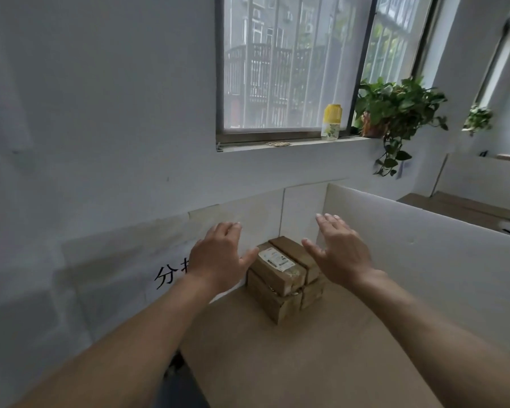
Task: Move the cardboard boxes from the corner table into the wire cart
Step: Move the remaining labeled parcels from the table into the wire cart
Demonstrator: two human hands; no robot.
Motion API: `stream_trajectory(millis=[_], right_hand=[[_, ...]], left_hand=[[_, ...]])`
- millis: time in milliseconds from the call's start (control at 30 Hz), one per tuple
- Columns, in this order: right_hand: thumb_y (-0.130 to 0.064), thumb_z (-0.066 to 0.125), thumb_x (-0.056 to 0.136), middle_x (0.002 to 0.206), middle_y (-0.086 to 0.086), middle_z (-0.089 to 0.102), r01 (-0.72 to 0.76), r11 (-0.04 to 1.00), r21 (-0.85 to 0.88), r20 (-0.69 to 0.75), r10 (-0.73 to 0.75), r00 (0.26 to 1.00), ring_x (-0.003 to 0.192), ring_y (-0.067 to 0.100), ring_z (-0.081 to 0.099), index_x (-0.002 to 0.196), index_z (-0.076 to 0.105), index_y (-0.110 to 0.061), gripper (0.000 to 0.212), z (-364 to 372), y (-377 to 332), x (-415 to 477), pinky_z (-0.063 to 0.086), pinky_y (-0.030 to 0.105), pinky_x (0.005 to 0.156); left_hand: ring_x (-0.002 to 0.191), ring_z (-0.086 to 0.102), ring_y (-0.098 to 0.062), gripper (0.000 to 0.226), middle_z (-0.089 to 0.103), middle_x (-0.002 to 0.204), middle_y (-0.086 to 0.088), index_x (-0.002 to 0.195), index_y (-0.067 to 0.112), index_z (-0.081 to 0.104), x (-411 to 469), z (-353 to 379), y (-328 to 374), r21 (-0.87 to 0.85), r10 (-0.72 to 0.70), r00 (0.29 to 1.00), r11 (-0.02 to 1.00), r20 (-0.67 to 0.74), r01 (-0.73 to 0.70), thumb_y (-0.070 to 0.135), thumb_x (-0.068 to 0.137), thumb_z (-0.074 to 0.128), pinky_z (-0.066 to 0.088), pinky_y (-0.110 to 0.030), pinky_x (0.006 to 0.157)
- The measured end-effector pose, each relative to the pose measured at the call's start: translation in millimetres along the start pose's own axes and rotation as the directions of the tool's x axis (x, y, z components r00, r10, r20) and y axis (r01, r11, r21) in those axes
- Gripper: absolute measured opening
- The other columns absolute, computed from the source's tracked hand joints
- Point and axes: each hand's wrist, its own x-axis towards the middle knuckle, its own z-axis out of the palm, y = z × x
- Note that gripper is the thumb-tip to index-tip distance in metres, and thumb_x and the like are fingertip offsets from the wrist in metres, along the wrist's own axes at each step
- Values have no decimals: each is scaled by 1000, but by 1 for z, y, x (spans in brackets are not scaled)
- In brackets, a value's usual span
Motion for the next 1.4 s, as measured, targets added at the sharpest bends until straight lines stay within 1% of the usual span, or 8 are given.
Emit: stream_trajectory(millis=[300,500,667,833,967,1167,1267,1400], right_hand=[[-55,48,101,165,9,30,-75,997,-3,83,75,994,154,25,23,159,29,-14,74,55,64,34,24,39,122],[-57,49,100,164,7,33,-135,991,-25,159,137,978,153,24,24,158,31,-15,74,111,92,54,26,39,121],[-61,46,99,164,3,32,-195,977,-82,258,210,943,154,22,22,159,28,-18,76,167,114,69,24,38,121],[-62,45,99,166,3,28,-216,967,-132,332,248,910,155,21,19,160,25,-19,78,217,130,107,21,39,123],[-61,51,96,164,5,31,-231,963,-136,362,266,893,153,23,22,159,28,-17,80,251,140,143,23,41,123],[-65,56,88,162,7,34,-319,927,-198,447,375,812,150,29,27,159,24,-22,89,287,154,172,31,48,119],[-70,60,75,149,8,48,-390,905,-172,506,421,753,135,32,45,155,28,-26,97,296,156,173,43,45,107],[-86,57,56,116,1,60,-422,895,-147,479,438,761,104,25,60,128,53,-34,88,300,159,167,51,37,85]], left_hand=[[138,42,-19,71,44,152,0,152,18,39,44,79,9,-81,-81,993,993,82,87,61,96,46,42,-38,104],[125,52,-23,70,52,143,-1,149,20,42,77,145,0,-118,-113,973,983,200,138,63,94,47,47,-36,88],[113,57,-21,60,59,129,-1,138,23,51,99,210,-18,-193,-134,945,961,298,198,63,93,49,38,-30,74],[119,54,-21,65,52,137,-1,142,23,45,122,267,-36,-249,-170,896,924,411,290,66,93,44,43,-33,84],[107,55,-17,53,54,126,1,132,28,49,138,301,-48,-285,-180,869,897,461,337,65,94,43,48,-35,85],[120,52,-20,56,52,135,-2,136,24,49,146,339,-56,-246,-210,800,881,562,403,63,97,40,44,-36,94],[124,50,-21,58,50,140,-4,139,18,49,149,350,-56,-287,-203,788,855,582,432,59,99,42,43,-35,99],[122,55,-15,53,52,140,1,142,21,50,145,353,-55,-472,-193,813,731,549,492,51,99,52,43,-24,94]])
